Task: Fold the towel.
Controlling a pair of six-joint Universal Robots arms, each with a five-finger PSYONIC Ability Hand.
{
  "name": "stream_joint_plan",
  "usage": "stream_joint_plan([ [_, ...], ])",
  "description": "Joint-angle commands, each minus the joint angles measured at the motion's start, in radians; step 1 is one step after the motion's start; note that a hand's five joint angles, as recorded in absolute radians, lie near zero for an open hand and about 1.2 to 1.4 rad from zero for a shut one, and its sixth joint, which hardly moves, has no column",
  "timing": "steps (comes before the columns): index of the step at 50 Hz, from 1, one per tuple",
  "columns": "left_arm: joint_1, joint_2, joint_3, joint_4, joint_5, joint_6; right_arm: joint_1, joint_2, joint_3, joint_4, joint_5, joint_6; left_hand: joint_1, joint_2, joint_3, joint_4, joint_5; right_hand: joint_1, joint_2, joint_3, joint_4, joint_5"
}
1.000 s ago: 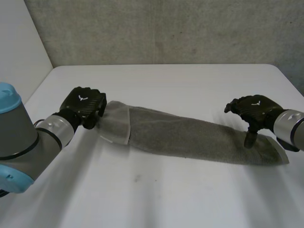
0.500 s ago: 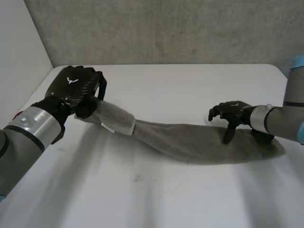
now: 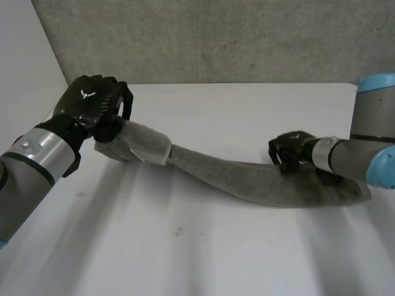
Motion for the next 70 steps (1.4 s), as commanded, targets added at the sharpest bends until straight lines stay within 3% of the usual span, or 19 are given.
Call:
stream_joint_plan([
  [1,-0.001,-0.1,0.13,0.038,-0.009,-0.015,0.001,-0.015,-0.197,-0.002,0.038,0.016,0.212,0.182,0.181,0.179,0.203,0.098,0.099,0.092,0.062,0.089],
  [6,-0.02,-0.222,0.405,0.044,-0.023,-0.102,0.013,-0.044,-0.511,-0.059,0.081,0.177,0.212,0.182,0.181,0.179,0.203,0.098,0.099,0.092,0.062,0.089],
  [12,-0.012,-0.244,0.51,0.044,-0.041,-0.254,0.018,-0.105,-0.513,-0.067,0.073,0.243,0.212,0.182,0.181,0.179,0.203,0.098,0.099,0.092,0.062,0.089],
  [15,-0.006,-0.244,0.493,0.041,-0.035,-0.336,0.018,-0.165,-0.358,-0.03,0.036,0.205,0.212,0.182,0.181,0.179,0.203,0.098,0.099,0.092,0.062,0.089],
  [17,0.0,-0.243,0.417,0.04,-0.026,-0.376,0.016,-0.252,-0.109,-0.014,-0.04,0.077,0.212,0.182,0.181,0.179,0.203,0.098,0.099,0.092,0.062,0.089],
  [18,0.0,-0.243,0.417,0.04,-0.026,-0.376,0.016,-0.252,-0.108,-0.014,-0.04,0.076,0.212,0.182,0.181,0.179,0.203,0.098,0.099,0.092,0.062,0.089],
  [20,0.002,-0.243,0.317,0.047,-0.006,-0.376,0.009,-0.317,0.141,-0.01,-0.069,-0.104,0.212,0.182,0.181,0.179,0.203,0.098,0.099,0.092,0.062,0.089],
  [23,0.003,-0.246,0.269,0.049,0.009,-0.374,0.007,-0.338,0.254,-0.008,-0.068,-0.192,0.212,0.182,0.181,0.179,0.203,0.098,0.099,0.092,0.062,0.089],
  [25,0.025,-0.265,0.19,0.052,0.043,-0.368,0.006,-0.364,0.438,-0.002,-0.059,-0.345,0.212,0.182,0.181,0.179,0.203,0.098,0.099,0.092,0.062,0.089],
  [32,0.074,-0.306,0.095,0.049,0.098,-0.271,0.004,-0.398,0.662,0.001,-0.03,-0.527,0.212,0.182,0.181,0.179,0.203,0.098,0.099,0.092,0.062,0.089],
  [35,0.095,-0.31,0.064,0.043,0.107,-0.198,0.006,-0.421,0.699,-0.001,-0.016,-0.548,0.212,0.182,0.181,0.179,0.203,-0.19,-0.189,-0.195,-0.226,-0.199],
  [36,0.101,-0.31,0.055,0.043,0.11,-0.164,0.006,-0.442,0.702,-0.002,-0.02,-0.542,0.212,0.182,0.181,0.179,0.203,-0.432,-0.431,-0.438,-0.468,-0.441],
  [37,0.101,-0.31,0.055,0.043,0.11,-0.164,0.006,-0.443,0.702,-0.002,-0.02,-0.542,0.212,0.182,0.181,0.179,0.203,-0.435,-0.434,-0.441,-0.471,-0.444],
  [39,0.106,-0.306,0.038,0.043,0.11,-0.124,0.009,-0.485,0.693,-0.024,-0.03,-0.493,0.212,0.182,0.181,0.179,0.203,-0.952,-0.951,-0.958,-0.988,-0.961],
  [40,0.106,-0.306,0.038,0.043,0.11,-0.124,0.009,-0.486,0.693,-0.024,-0.03,-0.493,0.212,0.182,0.181,0.179,0.203,-0.954,-0.954,-0.96,-0.991,-0.963],
  [41,0.106,-0.304,0.033,0.043,0.11,-0.116,0.009,-0.498,0.679,-0.046,-0.03,-0.443,0.212,0.182,0.181,0.179,0.203,-1.117,-1.116,-1.123,-1.153,-1.126],
  [47,0.106,-0.284,0.003,0.041,0.11,-0.115,-0.002,-0.504,0.568,-0.102,-0.028,-0.175,0.212,0.182,0.181,0.179,0.203,-1.123,-1.122,-1.129,-1.159,-1.132],
  [52,0.104,-0.27,-0.017,0.043,0.112,-0.115,-0.011,-0.438,0.471,-0.102,-0.014,-0.052,0.212,0.182,0.181,0.179,0.203,-1.123,-1.122,-1.129,-1.159,-1.132],
  [70,0.1,-0.263,-0.027,0.043,0.112,-0.115,0.023,-0.092,0.083,-0.021,0.101,-0.027,0.212,0.182,0.181,0.179,0.203,-0.82,-0.819,-0.826,-0.856,-0.829],
])
